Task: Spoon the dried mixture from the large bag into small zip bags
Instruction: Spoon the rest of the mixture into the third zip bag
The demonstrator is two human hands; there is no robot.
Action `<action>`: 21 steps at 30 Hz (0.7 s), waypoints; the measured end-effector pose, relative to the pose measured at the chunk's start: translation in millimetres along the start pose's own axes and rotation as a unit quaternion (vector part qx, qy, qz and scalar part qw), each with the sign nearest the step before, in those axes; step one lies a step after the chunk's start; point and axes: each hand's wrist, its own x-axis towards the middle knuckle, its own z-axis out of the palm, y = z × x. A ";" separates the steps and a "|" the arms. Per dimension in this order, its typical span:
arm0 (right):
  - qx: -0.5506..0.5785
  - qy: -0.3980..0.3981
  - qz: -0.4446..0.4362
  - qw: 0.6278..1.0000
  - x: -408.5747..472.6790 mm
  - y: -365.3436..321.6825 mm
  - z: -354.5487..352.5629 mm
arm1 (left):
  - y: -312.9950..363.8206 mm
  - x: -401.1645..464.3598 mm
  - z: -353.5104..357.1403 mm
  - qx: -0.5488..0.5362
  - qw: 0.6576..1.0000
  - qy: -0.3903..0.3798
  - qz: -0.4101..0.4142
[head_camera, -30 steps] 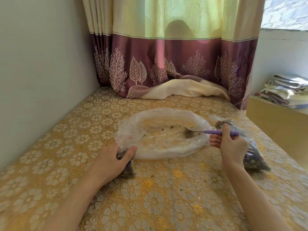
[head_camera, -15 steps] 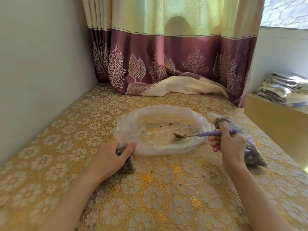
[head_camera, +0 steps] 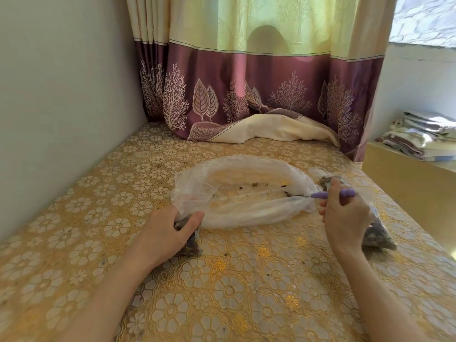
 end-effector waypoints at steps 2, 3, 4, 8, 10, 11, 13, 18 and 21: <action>-0.017 0.000 -0.013 1.000 -1.4 -1.3 2.2 | 0.8 -0.2 -0.3 0.002 1.000 0.006 0.001; -0.024 -0.001 -0.017 1.000 -1.8 -1.3 3.0 | 1.1 -0.1 -0.4 0.001 1.000 0.008 -0.001; -0.026 -0.004 -0.016 1.000 -2.3 -1.1 3.8 | 1.1 0.1 -0.5 -0.001 1.000 0.008 0.000; 0.002 -0.024 0.023 0.999 -3.7 3.1 6.2 | 0.8 0.5 -0.6 -0.013 1.000 -0.002 0.003; 0.012 -0.038 0.048 0.998 -3.9 4.5 6.6 | 0.6 0.6 -0.5 -0.014 1.000 -0.005 -0.004; 0.024 -0.047 0.070 0.996 -3.4 4.6 6.6 | 0.6 0.6 -0.4 -0.014 1.000 -0.005 -0.006; 0.076 -0.069 0.133 0.986 -1.5 3.3 5.5 | 1.1 0.1 -0.8 -0.011 1.000 -0.004 -0.008; 0.190 -0.066 0.224 0.954 2.9 -1.1 2.8 | -2.3 0.1 -0.4 -0.012 1.000 -0.002 -0.007; 0.223 -0.075 0.243 0.941 4.3 -2.5 1.6 | -4.2 0.8 0.9 -0.022 1.000 0.001 -0.008</action>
